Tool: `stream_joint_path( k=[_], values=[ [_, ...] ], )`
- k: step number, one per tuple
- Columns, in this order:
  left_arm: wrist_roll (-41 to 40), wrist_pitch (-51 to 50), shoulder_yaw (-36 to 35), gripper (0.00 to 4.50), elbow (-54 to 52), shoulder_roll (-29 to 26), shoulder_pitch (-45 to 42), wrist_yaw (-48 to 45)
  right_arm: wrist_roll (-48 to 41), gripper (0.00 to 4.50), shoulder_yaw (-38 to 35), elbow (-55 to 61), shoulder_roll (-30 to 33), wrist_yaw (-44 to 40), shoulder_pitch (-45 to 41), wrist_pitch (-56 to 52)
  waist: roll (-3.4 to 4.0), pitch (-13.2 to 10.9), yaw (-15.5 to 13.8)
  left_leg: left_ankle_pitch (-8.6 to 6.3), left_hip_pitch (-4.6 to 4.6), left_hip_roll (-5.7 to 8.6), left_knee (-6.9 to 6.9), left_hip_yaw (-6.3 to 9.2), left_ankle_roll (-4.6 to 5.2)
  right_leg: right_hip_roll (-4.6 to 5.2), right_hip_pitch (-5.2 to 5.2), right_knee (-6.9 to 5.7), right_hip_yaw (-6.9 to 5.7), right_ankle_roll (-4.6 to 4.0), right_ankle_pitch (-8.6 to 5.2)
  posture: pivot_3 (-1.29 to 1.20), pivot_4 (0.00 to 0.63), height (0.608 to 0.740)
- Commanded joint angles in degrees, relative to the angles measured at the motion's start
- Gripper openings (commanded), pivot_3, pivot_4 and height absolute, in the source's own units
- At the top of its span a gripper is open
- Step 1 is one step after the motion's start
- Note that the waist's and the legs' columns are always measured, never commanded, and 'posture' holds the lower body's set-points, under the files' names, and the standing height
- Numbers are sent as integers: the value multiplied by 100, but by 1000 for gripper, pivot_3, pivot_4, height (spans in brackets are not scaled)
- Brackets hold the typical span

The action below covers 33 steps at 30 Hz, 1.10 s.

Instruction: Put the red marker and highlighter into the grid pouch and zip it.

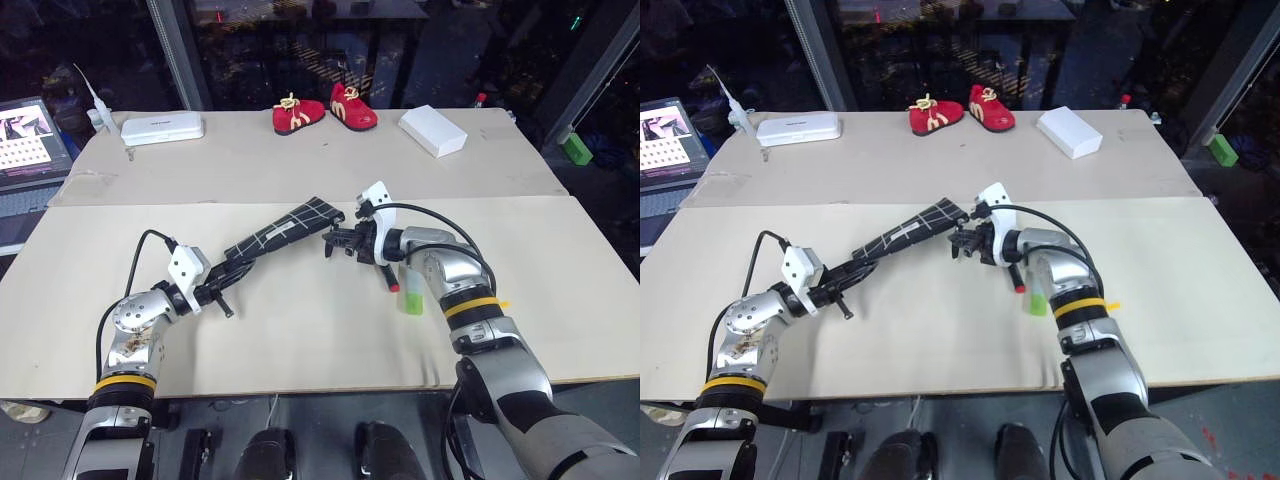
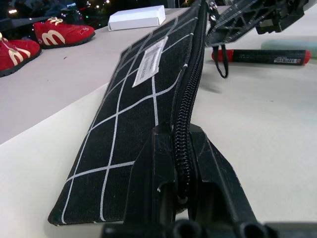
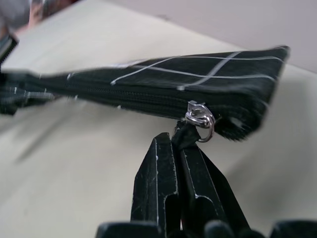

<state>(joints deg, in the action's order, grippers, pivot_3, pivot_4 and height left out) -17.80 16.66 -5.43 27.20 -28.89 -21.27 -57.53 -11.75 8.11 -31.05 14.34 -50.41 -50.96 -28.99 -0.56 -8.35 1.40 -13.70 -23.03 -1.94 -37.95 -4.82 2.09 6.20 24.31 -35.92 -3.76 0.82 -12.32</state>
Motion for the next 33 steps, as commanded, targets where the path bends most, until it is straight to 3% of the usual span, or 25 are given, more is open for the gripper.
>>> stream_joint_path(
  k=[1, 20, 33],
  values=[
    [36, 153, -17, 0, -118, 32, -25, 12, 270, 26, 356, 248, -27, -207, -64, 349, 0, 0, -1, 0, 0, 0, 0, 0, 0, 0, 0, 0, 0, 0, 0, 0, 150, 740],
    [98, 76, 131, 0, -4, 252, -347, -106, 763, 26, 1204, 256, -930, -639, -537, 520, 0, 0, -6, 0, -3, 1, 0, 0, -1, -1, 2, 0, -3, 0, 0, 0, 150, 740],
    [41, -125, 48, 0, -375, 187, -150, -55, 1093, 26, 775, -1003, -281, -450, -1045, 1308, 0, 0, -16, 1, -4, 2, 0, -1, -2, -1, 3, 1, -4, 0, 0, 0, 150, 740]
  ],
)
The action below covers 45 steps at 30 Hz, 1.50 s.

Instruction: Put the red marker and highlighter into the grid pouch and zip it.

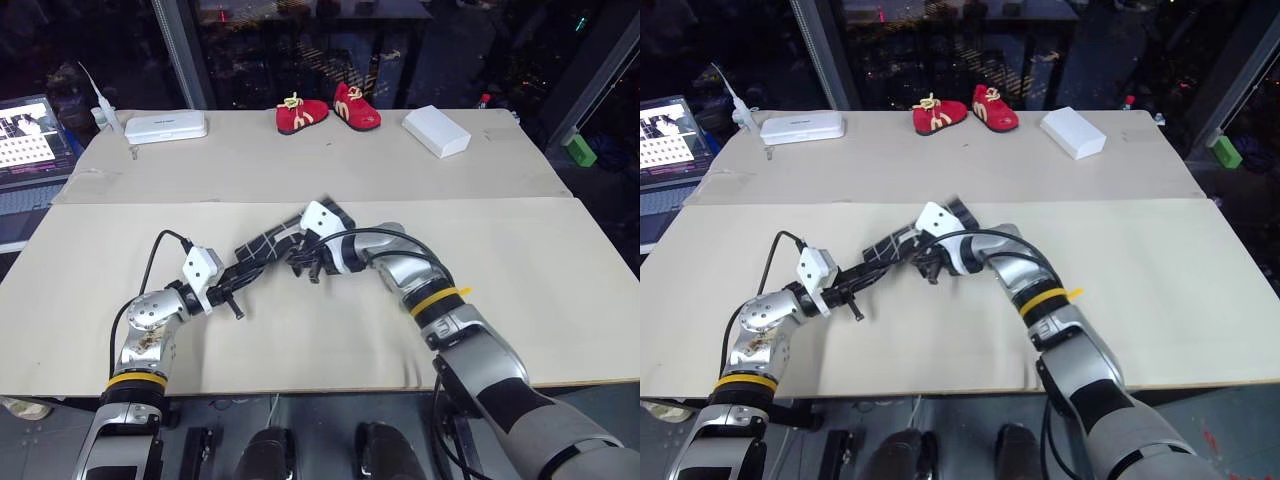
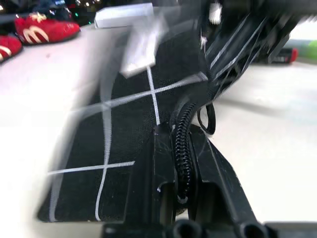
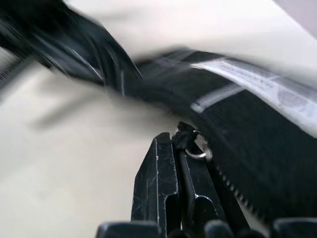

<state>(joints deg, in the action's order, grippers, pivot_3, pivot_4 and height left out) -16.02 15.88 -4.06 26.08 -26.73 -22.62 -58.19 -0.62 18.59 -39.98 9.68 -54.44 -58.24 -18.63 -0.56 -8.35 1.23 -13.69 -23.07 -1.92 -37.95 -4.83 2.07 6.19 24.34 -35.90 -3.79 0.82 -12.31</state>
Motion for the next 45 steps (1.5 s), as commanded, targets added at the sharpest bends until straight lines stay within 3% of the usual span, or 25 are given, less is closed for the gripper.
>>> stream_joint_path(
  k=[1, 13, 23, 29, 39, 45],
  values=[
    [-137, -58, -90, 0, -279, -29, -4, 18, -31, 26, -314, -175, 249, -70, -359, 298, 0, 0, 2, 0, 0, 0, 0, 0, 0, 0, 0, 0, 0, 0, 0, 0, 150, 740],
    [-149, -241, -71, 0, -481, -26, 90, 24, -64, 26, 94, 822, -43, -637, 81, -134, 0, 0, 84, 0, 0, -4, 1, 4, 0, -2, 0, -3, 0, 0, 0, 0, 150, 740],
    [-151, -332, -84, 0, -535, 2, 86, 23, 1, 26, 223, 962, -360, -566, 77, -266, 0, 0, 88, 0, 1, -2, 1, 8, -1, -1, 0, -3, 0, 0, 0, 0, 150, 740],
    [-145, -298, -73, 0, -503, 43, 87, 11, 36, 26, 158, 1088, -61, -614, 331, -215, 0, 0, 84, 1, 1, -2, 1, 7, -1, -1, 0, -3, 0, 0, 0, 0, 150, 740],
    [-224, -285, -158, 0, -593, 148, 270, 77, -998, 3245, -960, 3062, 769, -419, 1344, -1892, 0, 0, -20, 1, -2, -3, 1, 10, -1, 0, -1, 2, -1, 0, 0, 0, 150, 740],
    [-205, -215, -144, 0, -493, 160, 299, 94, -1094, 3245, -957, 3094, 522, 102, 1405, -2014, -1, 0, 13, 0, 20, -3, 1, 9, -1, -1, -2, 7, 4, -2, 0, 0, 150, 740]
  ],
)
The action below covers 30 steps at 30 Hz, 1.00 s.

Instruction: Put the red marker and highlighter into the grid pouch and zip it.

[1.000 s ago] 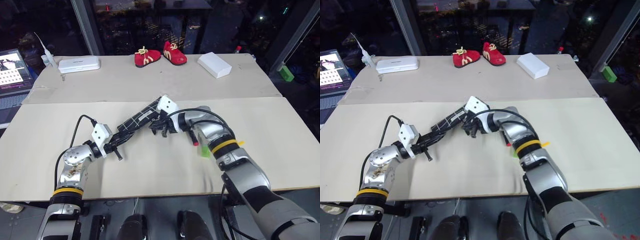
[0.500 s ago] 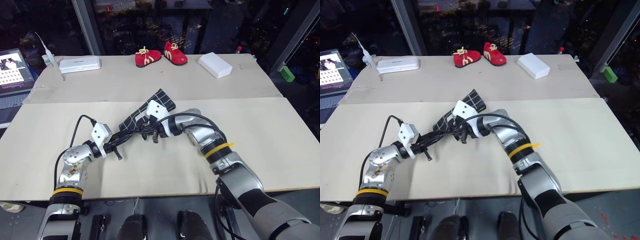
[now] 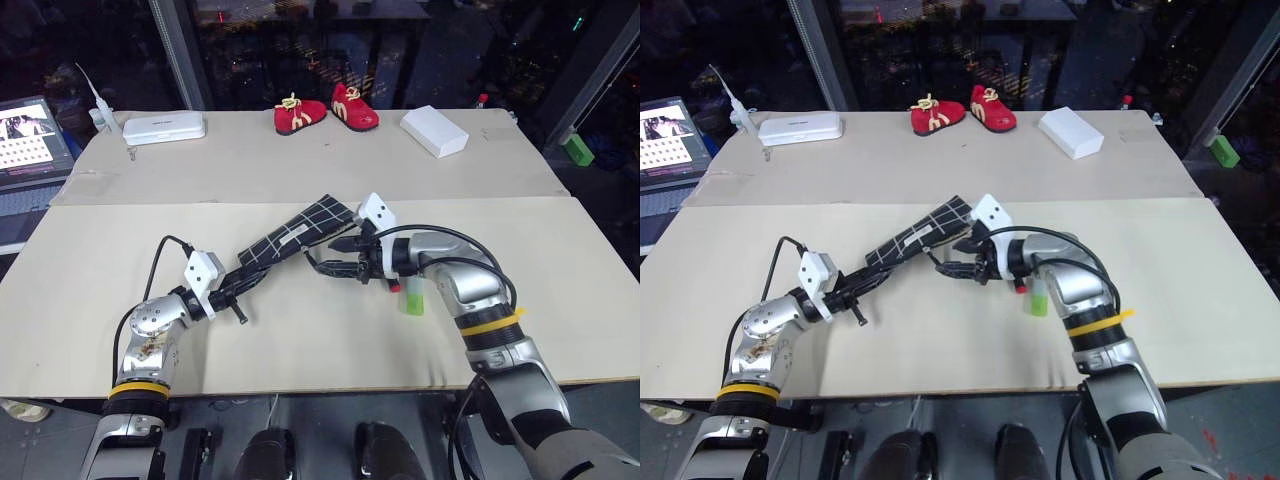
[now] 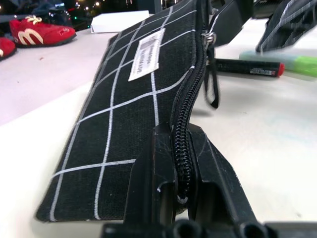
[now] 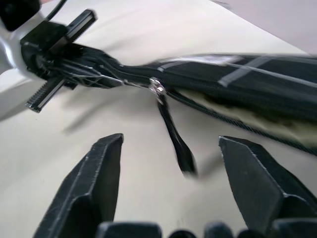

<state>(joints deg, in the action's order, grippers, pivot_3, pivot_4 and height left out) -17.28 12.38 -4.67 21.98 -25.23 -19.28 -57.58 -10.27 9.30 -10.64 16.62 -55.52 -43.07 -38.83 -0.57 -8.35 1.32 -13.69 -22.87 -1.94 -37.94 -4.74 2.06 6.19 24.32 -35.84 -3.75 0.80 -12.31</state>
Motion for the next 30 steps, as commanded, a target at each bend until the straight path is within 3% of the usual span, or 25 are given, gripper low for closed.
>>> stream_joint_path(
  k=[1, 10, 15, 22, 30],
  values=[
    [-80, 138, -88, 0, -85, 20, -35, 50, -158, 3245, -37, 151, -194, 239, -127, -19, 0, 0, -2, 0, 2, 0, 0, 0, 0, -1, 0, -1, 0, 0, 0, 0, 150, 740],
    [-64, 238, -87, 0, -231, 37, 231, 84, -549, 3245, -662, 1313, 1197, 24, 391, -327, -1, 0, -111, -5, -31, 6, -2, 0, 9, 8, 0, 13, -3, 6, 3, 0, 150, 740],
    [-78, 277, -114, 0, -207, 11, 300, 67, -450, 3245, -1658, 2378, 1979, 942, 1423, -1043, -1, -1, -185, -5, -27, 5, -2, -3, 9, 7, -2, 13, -11, 7, 2, 0, 150, 740],
    [-85, 274, -112, 0, -217, 7, 351, 34, -424, 3245, -2003, 3433, 1429, 2406, 2223, -2186, -4, 0, -110, -4, 1, -1, -1, 1, 6, 0, -7, 19, 6, -2, 0, 0, 150, 740],
    [-74, 284, -61, 0, -226, 69, 357, 33, -318, 3245, -2077, 4049, 953, 3354, 2728, -2740, -4, 0, -134, -4, -5, 3, -2, 12, 6, 4, -8, 21, 10, -1, -4, 0, 150, 740]
  ],
)
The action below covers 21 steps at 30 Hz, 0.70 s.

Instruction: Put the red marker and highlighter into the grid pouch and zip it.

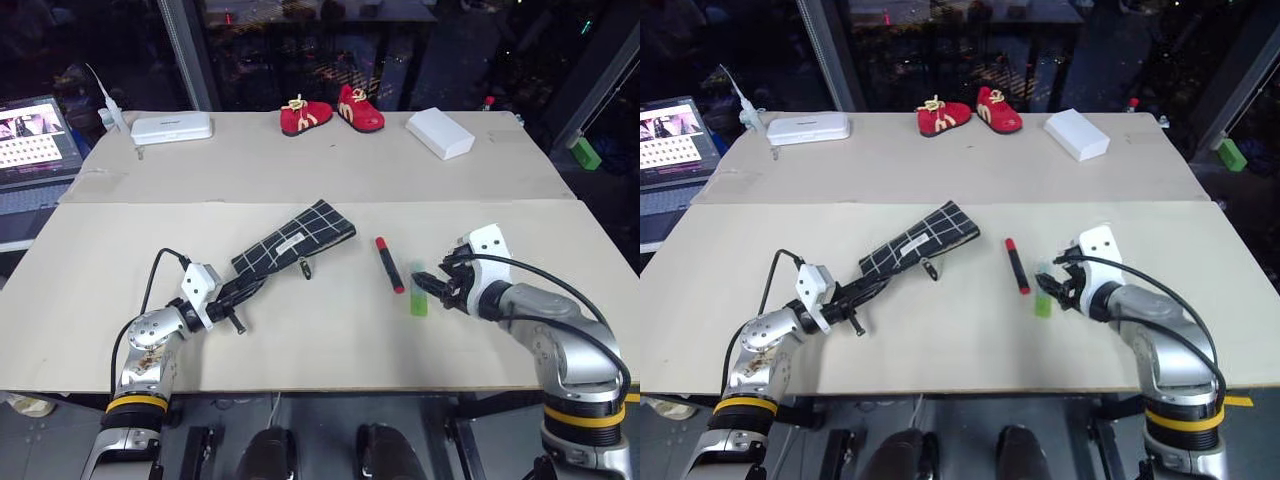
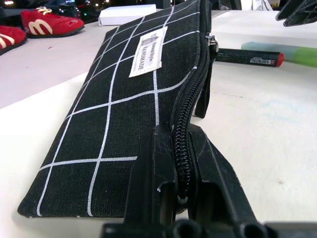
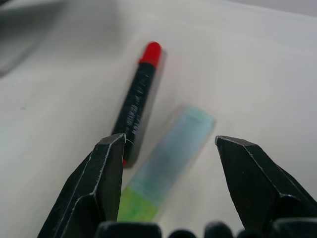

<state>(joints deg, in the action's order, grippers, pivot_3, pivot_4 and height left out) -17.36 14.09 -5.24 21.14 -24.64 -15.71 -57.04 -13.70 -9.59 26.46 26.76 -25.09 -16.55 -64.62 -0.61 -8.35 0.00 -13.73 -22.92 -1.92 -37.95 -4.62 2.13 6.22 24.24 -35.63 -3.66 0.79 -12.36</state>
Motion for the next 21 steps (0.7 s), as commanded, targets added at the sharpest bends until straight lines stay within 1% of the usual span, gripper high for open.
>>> stream_joint_path(
  k=[1, 10, 21],
  values=[
    [-60, 120, 5, 0, -120, 25, -14, -22, 31, 3245, -186, 373, -75, 377, 122, -179, 0, 0, -5, 0, 0, 1, 0, 1, 0, 0, 0, 0, 0, 0, 0, 0, 150, 740],
    [-51, 123, 42, 0, 8, 92, -136, -38, -124, 3245, 21, 597, -329, 684, 301, -374, 0, 0, 7, 0, 2, 4, 0, 9, 0, -3, 0, -2, 1, 1, -1, 0, 150, 740],
    [-81, 116, 22, 0, 9, 108, -52, -39, -193, 3245, 141, 968, -430, 844, 599, -657, 0, 0, 6, 0, 1, 4, 0, 17, 1, -3, -1, -2, -1, 3, -3, 0, 150, 740]
  ],
)
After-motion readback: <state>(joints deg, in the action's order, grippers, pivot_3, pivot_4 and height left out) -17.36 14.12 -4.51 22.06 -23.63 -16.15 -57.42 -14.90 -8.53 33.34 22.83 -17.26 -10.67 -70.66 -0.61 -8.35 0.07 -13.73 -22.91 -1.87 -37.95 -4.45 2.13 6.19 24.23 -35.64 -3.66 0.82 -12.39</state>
